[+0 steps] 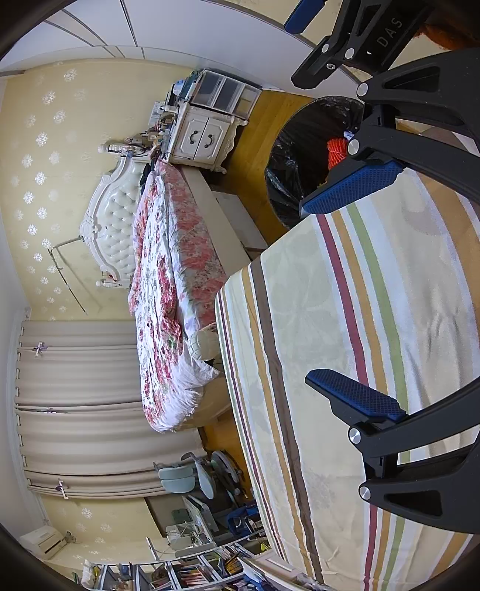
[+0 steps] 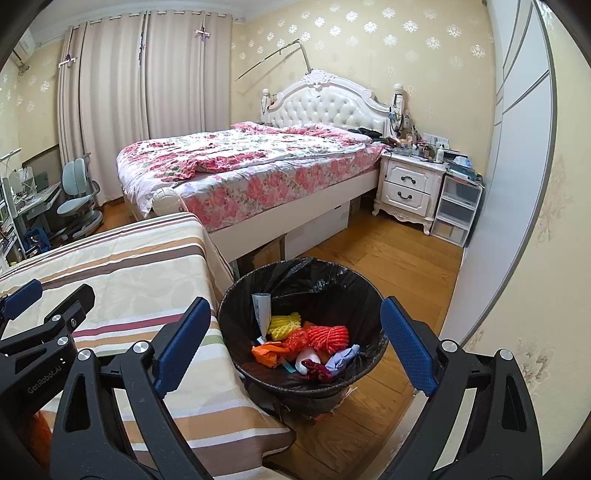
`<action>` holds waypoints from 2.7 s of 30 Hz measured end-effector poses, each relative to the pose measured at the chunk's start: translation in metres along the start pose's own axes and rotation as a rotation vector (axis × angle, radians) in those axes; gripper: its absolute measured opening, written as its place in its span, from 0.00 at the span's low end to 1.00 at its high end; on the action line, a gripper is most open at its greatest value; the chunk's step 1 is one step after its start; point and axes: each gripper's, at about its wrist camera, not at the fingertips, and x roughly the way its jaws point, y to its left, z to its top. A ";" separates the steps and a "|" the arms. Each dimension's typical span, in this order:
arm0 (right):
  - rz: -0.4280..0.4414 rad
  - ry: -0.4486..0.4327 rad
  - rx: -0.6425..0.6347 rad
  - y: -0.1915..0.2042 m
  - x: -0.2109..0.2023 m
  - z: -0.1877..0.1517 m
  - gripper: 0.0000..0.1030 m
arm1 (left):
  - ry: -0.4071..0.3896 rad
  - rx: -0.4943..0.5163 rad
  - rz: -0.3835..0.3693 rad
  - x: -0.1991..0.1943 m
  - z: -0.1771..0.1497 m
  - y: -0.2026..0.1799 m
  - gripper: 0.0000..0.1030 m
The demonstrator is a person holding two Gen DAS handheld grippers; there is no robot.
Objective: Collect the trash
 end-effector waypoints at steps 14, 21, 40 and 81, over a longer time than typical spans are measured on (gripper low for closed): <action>0.000 0.000 0.001 0.000 0.000 0.000 0.88 | 0.002 0.000 -0.003 -0.002 -0.001 0.001 0.81; 0.000 0.000 0.001 0.000 0.000 0.000 0.88 | 0.003 0.000 -0.004 -0.005 -0.002 0.000 0.81; 0.000 0.002 0.000 0.000 0.000 -0.001 0.88 | 0.005 -0.001 -0.004 -0.006 -0.002 -0.002 0.81; 0.000 0.002 0.000 0.001 0.000 -0.001 0.88 | -0.017 -0.010 -0.018 -0.008 -0.003 -0.001 0.81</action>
